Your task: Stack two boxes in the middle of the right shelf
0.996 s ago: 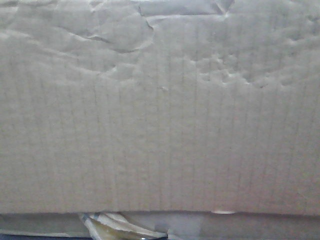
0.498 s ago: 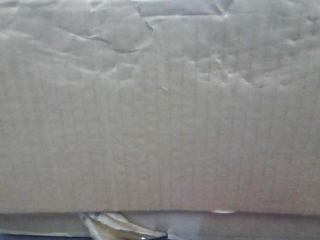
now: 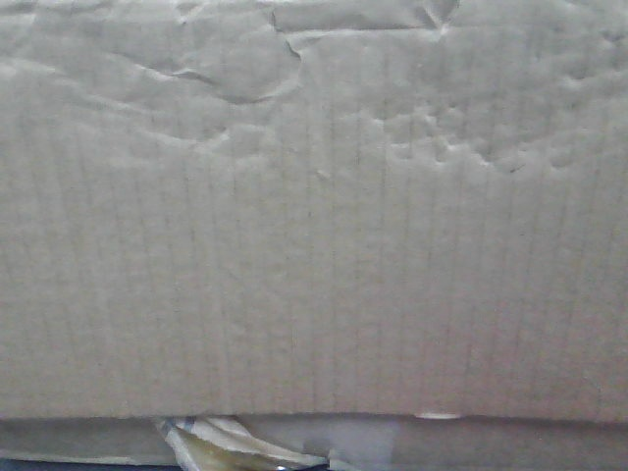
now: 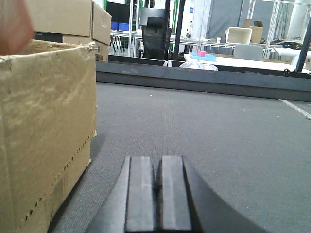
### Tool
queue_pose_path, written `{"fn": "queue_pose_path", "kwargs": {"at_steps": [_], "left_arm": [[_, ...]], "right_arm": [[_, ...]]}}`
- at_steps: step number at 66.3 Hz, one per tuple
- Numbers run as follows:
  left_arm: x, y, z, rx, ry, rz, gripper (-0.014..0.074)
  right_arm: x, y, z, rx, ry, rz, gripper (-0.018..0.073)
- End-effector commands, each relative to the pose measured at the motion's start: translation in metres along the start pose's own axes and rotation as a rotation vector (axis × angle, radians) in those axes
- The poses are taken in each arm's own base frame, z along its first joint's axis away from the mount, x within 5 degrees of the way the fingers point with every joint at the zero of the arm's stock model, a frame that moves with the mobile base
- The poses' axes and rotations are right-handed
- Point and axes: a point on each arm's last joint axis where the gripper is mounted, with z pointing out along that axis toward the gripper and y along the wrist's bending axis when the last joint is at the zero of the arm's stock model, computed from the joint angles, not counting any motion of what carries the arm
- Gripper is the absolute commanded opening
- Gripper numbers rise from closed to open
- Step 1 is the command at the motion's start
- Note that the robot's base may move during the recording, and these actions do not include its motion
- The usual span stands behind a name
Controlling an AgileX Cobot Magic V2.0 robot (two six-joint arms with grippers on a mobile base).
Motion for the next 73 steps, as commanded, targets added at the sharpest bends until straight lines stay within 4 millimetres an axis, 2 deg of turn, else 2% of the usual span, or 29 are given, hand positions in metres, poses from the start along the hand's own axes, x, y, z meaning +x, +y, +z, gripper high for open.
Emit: {"fn": "queue_pose_path", "kwargs": {"at_steps": [1, 15, 31, 48, 53, 64, 73], "left_arm": [[0.010, -0.006, 0.012, 0.019, 0.027, -0.010, -0.0111], [0.025, -0.019, 0.041, 0.044, 0.092, 0.009, -0.0111], [0.030, -0.026, 0.060, 0.011, 0.139, 0.032, -0.0111], [0.032, -0.026, 0.069, 0.003, 0.166, 0.026, -0.0103], [0.031, -0.024, 0.071, 0.000, 0.174, 0.019, -0.0051], [0.029, -0.019, 0.074, 0.022, 0.206, 0.019, 0.0129], [0.029, -0.021, 0.074, 0.039, 0.210, 0.031, 0.0209]], "right_arm": [[-0.002, 0.000, 0.000, 0.002, -0.023, -0.013, -0.0162], [-0.002, 0.000, 0.000, 0.002, -0.023, -0.013, -0.0162], [-0.002, 0.000, 0.000, 0.002, -0.023, -0.013, -0.0162], [-0.002, 0.000, 0.000, 0.002, -0.023, -0.013, -0.0162], [-0.002, 0.000, 0.000, 0.002, -0.023, -0.013, -0.0162], [-0.002, 0.000, 0.000, 0.002, -0.023, -0.013, -0.0162], [-0.002, 0.000, 0.000, 0.002, -0.023, -0.013, -0.0162]]}}
